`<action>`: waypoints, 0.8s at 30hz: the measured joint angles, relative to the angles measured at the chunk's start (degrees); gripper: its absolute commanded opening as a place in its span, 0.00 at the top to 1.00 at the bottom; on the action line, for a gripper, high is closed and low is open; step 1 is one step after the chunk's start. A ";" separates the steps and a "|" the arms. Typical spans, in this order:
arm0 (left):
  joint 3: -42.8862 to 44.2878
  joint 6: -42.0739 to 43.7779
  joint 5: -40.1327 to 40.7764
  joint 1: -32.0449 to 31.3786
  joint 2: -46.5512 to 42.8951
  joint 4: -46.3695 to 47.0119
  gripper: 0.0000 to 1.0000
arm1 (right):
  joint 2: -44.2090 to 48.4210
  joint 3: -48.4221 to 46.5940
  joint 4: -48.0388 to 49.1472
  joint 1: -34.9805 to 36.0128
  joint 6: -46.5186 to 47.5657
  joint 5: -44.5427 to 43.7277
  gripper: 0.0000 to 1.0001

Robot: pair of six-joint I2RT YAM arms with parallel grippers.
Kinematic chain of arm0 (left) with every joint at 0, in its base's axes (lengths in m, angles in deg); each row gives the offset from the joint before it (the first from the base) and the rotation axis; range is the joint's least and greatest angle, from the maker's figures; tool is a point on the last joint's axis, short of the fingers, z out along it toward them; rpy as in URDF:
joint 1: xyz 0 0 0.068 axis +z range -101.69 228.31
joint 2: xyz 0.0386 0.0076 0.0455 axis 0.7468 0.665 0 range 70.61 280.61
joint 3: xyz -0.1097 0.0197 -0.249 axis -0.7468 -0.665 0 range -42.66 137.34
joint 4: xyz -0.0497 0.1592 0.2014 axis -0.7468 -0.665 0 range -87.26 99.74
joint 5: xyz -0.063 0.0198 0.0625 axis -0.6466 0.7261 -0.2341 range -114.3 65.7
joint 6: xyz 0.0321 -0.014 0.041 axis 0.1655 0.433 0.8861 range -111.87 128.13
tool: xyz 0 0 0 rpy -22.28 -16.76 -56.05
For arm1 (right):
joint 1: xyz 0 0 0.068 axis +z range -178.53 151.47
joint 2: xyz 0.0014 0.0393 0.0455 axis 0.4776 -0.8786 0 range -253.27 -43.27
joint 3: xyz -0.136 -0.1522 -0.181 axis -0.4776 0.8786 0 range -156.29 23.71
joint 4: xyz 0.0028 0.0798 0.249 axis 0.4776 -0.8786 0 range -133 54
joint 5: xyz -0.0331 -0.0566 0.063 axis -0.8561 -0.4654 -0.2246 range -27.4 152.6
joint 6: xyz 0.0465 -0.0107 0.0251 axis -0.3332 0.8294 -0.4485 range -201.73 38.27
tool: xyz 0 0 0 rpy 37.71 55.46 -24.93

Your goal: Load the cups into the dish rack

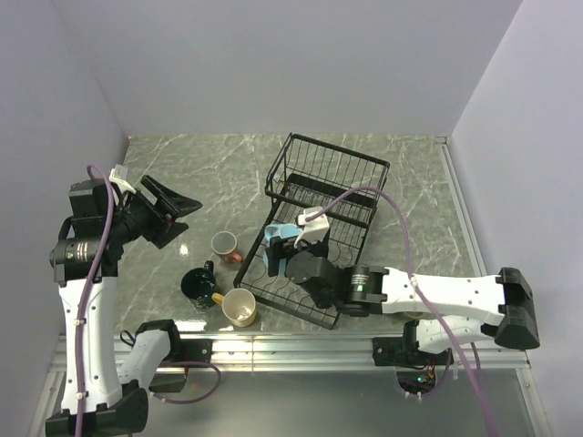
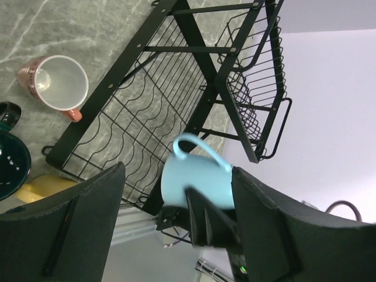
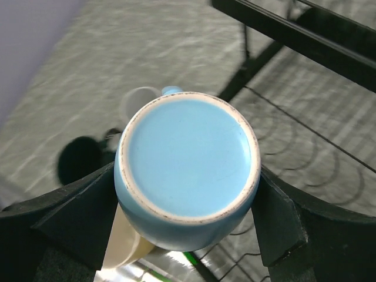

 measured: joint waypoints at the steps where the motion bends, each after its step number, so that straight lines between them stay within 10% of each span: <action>1: 0.00 0.28 0.09 0.00 -0.20 -0.46 0.22 | -0.61 0.98 0.04 -0.02 -0.87 -2.10 1.00; 24: 0.66 4.13 4.90 -1.01 -4.68 -7.69 0.22 | -24.59 7.87 16.28 -5.42 -14.99 -17.57 1.00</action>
